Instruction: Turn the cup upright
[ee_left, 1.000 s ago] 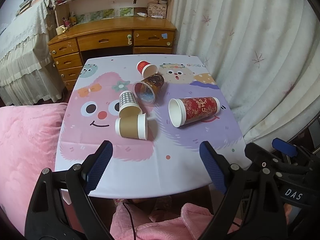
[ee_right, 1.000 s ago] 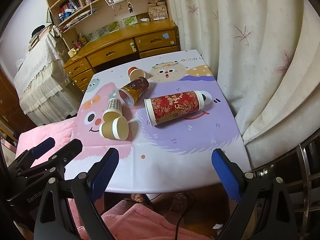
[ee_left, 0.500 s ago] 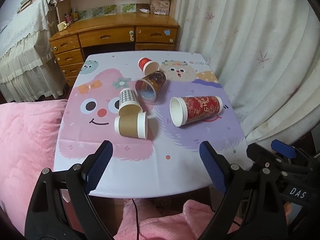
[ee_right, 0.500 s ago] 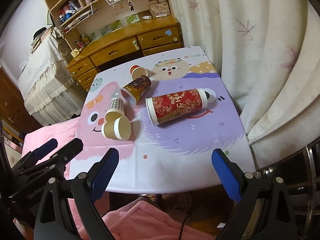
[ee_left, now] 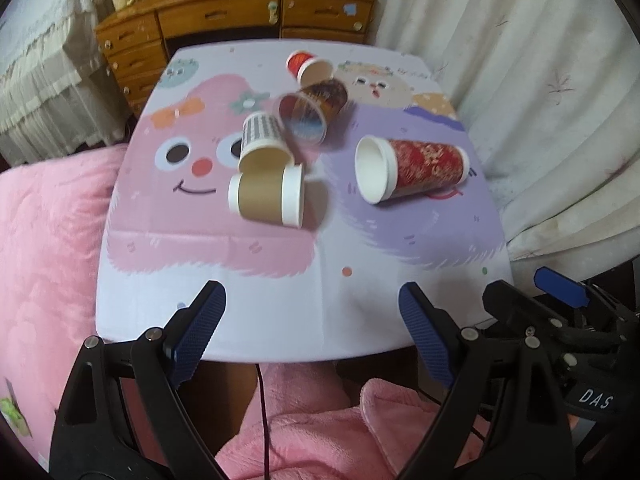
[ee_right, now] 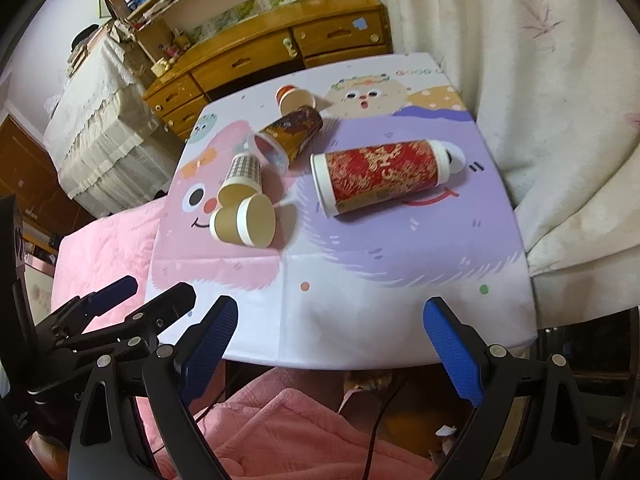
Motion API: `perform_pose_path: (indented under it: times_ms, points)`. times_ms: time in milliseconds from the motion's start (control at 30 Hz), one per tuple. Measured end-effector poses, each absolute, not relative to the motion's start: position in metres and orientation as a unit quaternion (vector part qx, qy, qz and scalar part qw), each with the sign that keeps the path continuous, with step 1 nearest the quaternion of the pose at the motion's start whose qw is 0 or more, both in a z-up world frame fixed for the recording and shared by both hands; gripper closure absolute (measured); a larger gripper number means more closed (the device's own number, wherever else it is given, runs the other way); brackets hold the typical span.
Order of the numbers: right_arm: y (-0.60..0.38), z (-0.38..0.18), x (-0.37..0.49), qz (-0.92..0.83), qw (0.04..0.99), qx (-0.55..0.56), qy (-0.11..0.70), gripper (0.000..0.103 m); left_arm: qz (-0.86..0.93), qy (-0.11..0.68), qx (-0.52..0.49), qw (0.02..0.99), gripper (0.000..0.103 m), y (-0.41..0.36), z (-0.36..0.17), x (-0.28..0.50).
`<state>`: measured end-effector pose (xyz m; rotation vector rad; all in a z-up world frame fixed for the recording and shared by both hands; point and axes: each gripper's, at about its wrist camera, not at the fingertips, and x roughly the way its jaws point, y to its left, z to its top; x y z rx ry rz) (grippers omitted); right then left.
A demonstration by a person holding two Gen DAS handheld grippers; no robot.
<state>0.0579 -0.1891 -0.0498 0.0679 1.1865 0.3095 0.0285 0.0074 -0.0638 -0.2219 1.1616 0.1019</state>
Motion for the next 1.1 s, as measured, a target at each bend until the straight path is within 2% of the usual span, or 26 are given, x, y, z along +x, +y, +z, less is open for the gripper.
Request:
perform_pose_path:
  times_ms: [533,767,1100]
  points:
    - [-0.143,-0.108,0.137,0.157,0.758,0.071,0.629,0.008,0.031,0.647,-0.099,0.756,0.016,0.069,-0.113,0.098]
    - [-0.115,-0.115,0.194,0.163,0.746,0.116,0.636,0.008,-0.023,0.664,0.05,0.746,0.016,0.106,-0.113,0.165]
    - [-0.083,-0.109,0.279,0.159,0.77,0.09,0.611,0.008,-0.115,0.662,0.253,0.696,0.016,0.148,-0.12,0.271]
